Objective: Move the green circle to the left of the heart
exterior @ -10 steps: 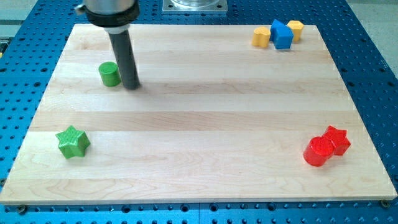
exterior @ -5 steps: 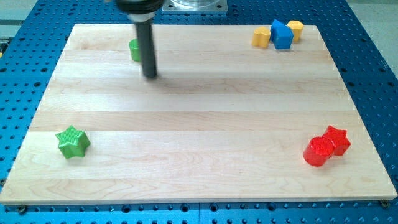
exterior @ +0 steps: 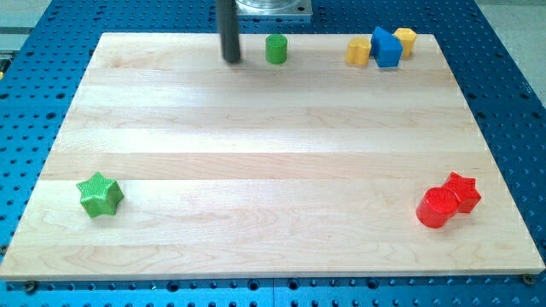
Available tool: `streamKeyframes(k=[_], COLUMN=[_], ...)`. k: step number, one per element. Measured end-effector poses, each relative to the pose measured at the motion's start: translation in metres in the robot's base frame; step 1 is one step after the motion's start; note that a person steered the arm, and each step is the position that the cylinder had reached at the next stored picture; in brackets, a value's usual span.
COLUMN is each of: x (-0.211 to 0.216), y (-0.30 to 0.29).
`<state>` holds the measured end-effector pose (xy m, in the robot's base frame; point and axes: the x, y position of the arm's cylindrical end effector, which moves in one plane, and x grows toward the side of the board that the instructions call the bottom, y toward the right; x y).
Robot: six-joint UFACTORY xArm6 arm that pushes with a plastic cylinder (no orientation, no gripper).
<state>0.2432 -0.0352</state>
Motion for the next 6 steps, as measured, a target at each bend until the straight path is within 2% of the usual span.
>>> streamKeyframes(k=[1,2,3,5,6], x=[-0.004,-0.034,-0.033,0.041,0.074], y=[0.071,0.056,0.079,0.155,0.161])
